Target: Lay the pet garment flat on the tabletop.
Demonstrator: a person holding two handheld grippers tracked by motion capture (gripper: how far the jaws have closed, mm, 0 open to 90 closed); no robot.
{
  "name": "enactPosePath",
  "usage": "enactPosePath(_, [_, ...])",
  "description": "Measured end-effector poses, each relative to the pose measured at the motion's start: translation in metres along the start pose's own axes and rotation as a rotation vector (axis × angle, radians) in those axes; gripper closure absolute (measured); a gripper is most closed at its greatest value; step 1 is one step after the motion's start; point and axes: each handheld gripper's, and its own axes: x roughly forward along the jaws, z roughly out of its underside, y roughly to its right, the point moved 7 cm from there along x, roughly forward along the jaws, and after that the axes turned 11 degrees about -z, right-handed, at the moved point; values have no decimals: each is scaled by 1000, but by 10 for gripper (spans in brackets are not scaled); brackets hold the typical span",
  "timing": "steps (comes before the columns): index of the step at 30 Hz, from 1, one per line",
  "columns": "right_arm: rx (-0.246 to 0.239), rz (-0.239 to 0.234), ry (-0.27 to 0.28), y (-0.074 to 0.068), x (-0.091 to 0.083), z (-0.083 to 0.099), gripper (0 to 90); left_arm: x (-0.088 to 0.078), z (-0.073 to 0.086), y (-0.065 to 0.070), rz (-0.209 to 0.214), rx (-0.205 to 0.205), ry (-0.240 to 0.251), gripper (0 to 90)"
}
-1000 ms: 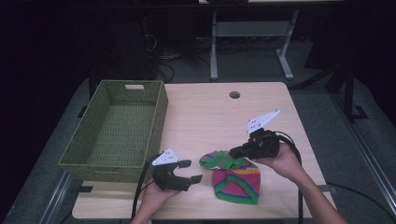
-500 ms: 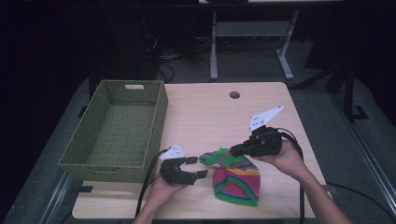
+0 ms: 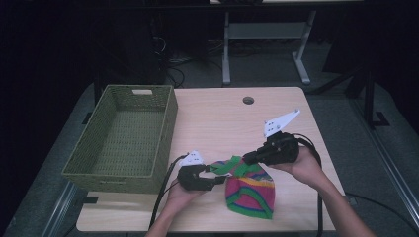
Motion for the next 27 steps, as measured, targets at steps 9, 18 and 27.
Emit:
enactPosePath(9, [3, 10, 5, 2, -5, 2, 847, -6, -14, 8, 39, 42, 75, 738])
enactPosePath(18, [23, 12, 15, 6, -6, 5, 848, -15, -22, 9, 31, 53, 118, 861])
enactPosePath(27, [47, 28, 26, 14, -11, 7, 847, -24, -27, 10, 12, 76, 142, 881])
